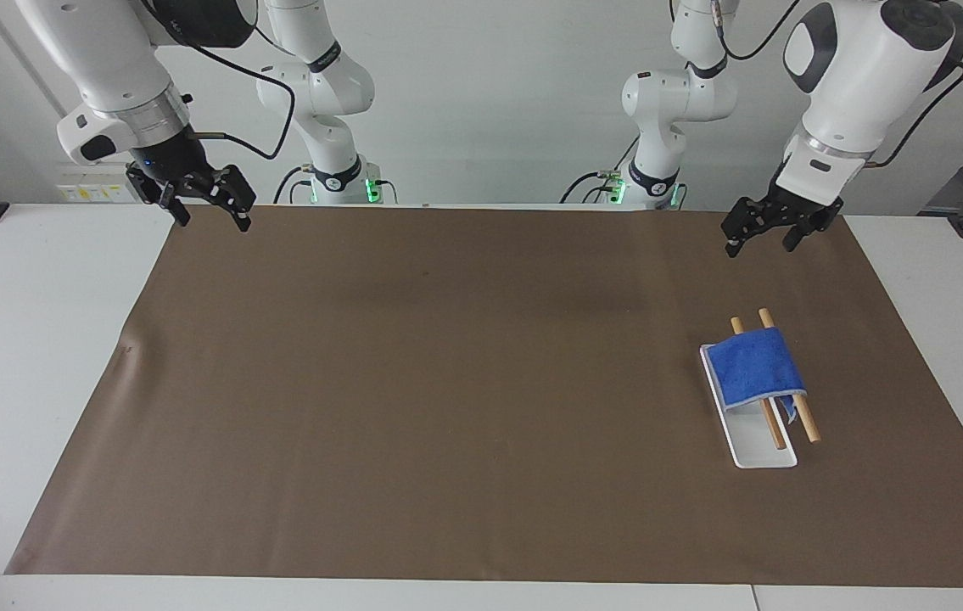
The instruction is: Right arm passes towel to left arm to hang
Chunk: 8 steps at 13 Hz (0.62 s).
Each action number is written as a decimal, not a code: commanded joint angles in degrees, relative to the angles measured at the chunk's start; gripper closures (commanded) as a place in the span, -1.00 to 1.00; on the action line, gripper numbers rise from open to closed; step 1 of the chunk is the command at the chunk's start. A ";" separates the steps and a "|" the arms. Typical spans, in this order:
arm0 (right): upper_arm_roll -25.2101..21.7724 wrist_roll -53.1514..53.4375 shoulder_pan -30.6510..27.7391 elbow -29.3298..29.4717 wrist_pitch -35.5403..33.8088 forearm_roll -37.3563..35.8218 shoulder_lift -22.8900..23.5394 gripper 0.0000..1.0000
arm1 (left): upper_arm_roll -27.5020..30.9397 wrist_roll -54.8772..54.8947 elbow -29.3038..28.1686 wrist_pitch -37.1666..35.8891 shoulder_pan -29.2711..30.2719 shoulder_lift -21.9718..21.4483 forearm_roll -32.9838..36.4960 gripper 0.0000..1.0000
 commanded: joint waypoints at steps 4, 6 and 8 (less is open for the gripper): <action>0.73 -1.28 -0.23 -1.54 0.16 -0.94 -1.47 -1.00 | -0.38 1.50 6.41 -3.92 0.71 1.91 1.34 -1.00; 0.73 -1.19 -0.32 -1.54 0.16 -0.94 -1.47 -1.00 | -0.38 1.76 5.97 -3.83 1.33 1.65 1.34 -1.00; 0.73 -1.11 -0.32 -1.63 0.25 -0.94 -1.47 -1.00 | -0.29 2.02 5.97 -3.56 2.20 1.65 1.34 -1.00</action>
